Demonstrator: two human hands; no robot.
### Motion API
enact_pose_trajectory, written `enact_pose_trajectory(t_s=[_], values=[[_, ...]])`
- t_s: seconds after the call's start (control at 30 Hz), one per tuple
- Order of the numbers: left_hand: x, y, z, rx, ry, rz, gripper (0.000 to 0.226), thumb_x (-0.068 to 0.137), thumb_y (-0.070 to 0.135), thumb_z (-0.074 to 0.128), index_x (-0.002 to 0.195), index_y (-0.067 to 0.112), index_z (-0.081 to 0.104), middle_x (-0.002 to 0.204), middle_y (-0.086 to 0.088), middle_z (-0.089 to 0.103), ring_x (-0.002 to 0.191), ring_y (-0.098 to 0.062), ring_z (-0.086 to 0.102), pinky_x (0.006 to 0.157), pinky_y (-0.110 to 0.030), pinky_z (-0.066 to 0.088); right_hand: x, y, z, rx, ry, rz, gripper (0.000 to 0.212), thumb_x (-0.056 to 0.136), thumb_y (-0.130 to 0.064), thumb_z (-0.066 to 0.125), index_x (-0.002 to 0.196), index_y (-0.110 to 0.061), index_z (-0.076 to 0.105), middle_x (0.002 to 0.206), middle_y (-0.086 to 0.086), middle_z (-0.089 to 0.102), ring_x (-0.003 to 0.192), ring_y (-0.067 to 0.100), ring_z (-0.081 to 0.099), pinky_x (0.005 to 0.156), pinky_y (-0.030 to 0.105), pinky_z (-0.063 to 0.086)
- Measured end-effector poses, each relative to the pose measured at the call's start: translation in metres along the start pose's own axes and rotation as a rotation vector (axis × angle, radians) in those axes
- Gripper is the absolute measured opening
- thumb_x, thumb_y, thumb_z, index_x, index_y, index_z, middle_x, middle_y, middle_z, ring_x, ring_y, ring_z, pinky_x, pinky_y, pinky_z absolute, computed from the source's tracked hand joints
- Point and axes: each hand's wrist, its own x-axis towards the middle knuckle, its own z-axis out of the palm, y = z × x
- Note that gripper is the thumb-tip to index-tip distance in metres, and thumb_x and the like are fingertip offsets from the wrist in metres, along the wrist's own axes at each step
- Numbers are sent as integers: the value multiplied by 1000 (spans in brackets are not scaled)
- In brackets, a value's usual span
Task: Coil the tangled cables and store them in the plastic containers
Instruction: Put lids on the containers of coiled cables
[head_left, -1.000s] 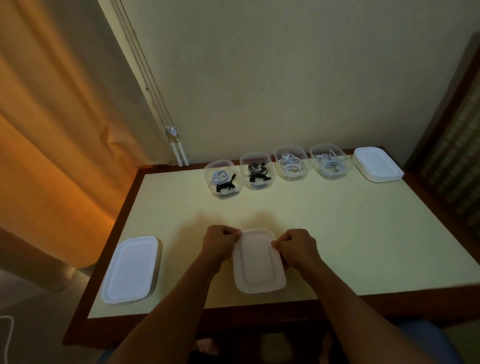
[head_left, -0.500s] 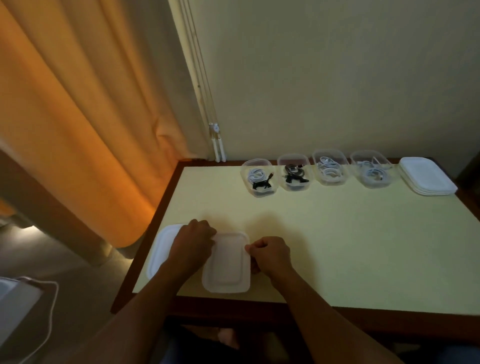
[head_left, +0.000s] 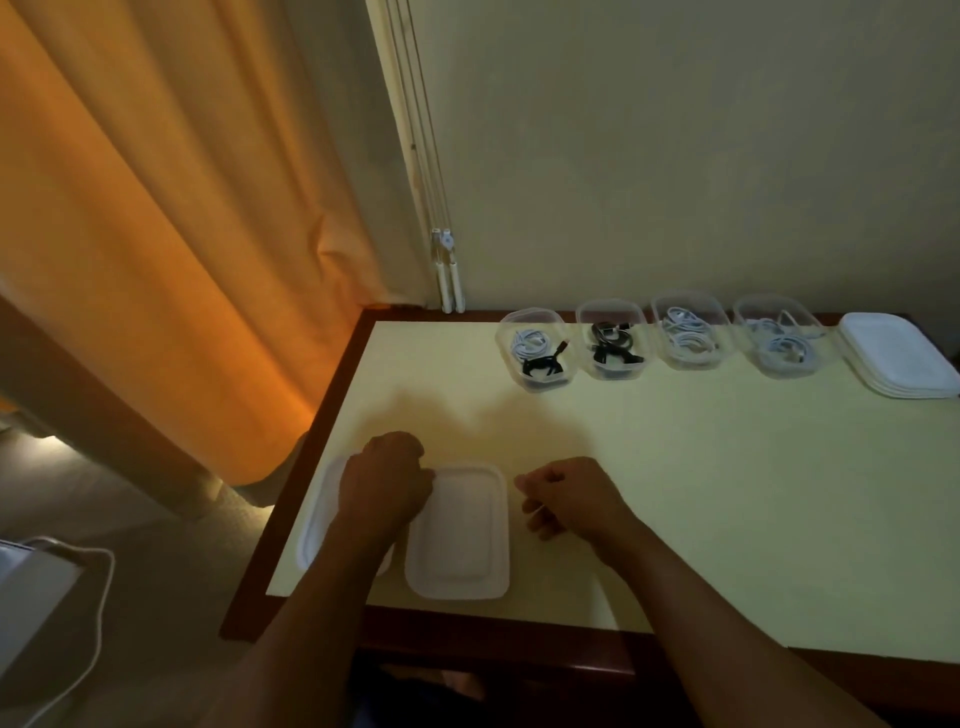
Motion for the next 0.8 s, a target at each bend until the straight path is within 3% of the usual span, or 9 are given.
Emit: enact_pose_trajectory(t_s=[0.1, 0.17, 0.27, 0.37, 0.43, 0.63, 0.8], values=[[-7, -4, 5, 11, -53, -30, 22, 95, 30, 67, 114, 17, 68, 116, 0, 68, 101, -16, 65, 78, -25, 46, -7, -4, 12, -110, -94, 1, 19, 88, -20, 78, 82, -2, 77, 70, 14, 75, 64, 29, 75, 56, 33, 60], [-13, -6, 8, 9, -50, -22, 16, 96, 24, 65, 110, 16, 68, 112, -1, 69, 97, -16, 65, 75, -23, 42, -9, -2, 21, -168, -39, -39, 16, 88, -14, 76, 77, -2, 77, 65, 14, 74, 60, 26, 74, 60, 36, 63], [-20, -6, 6, -37, -27, 21, 23, 97, 16, 61, 118, 16, 69, 118, -3, 70, 102, -17, 65, 78, -23, 44, -10, 2, 28, -158, 53, -57, 16, 88, -10, 74, 75, -2, 77, 62, 13, 73, 56, 24, 73, 63, 37, 64], [-27, -3, -1, -153, -32, 20, 37, 98, 10, 60, 134, 16, 63, 129, -3, 67, 113, -18, 63, 94, -29, 49, -12, 0, 30, -108, 90, -45, 13, 88, -8, 73, 77, -4, 78, 63, 13, 73, 58, 26, 73, 63, 39, 64], [-32, -3, -6, -269, -13, -6, 42, 96, 6, 61, 138, 14, 60, 130, -5, 66, 113, -19, 62, 96, -31, 49, -13, -4, 30, -78, 112, -59, 13, 89, -9, 72, 77, -8, 78, 64, 12, 73, 59, 26, 73, 65, 41, 64], [-42, -21, -37, -593, 183, -101, 43, 93, 5, 70, 134, 13, 64, 120, -3, 71, 97, -8, 64, 86, -26, 51, -11, -28, 41, 34, 85, -125, 6, 90, -11, 72, 89, -8, 77, 67, 11, 74, 62, 28, 74, 69, 45, 64], [-47, -65, -64, -602, 250, -214, 35, 88, 6, 74, 122, 15, 74, 109, 1, 76, 95, -9, 67, 89, -29, 51, -9, -51, 86, 120, -11, -151, 13, 89, -7, 74, 76, -10, 75, 67, 15, 73, 60, 30, 72, 64, 42, 64]])
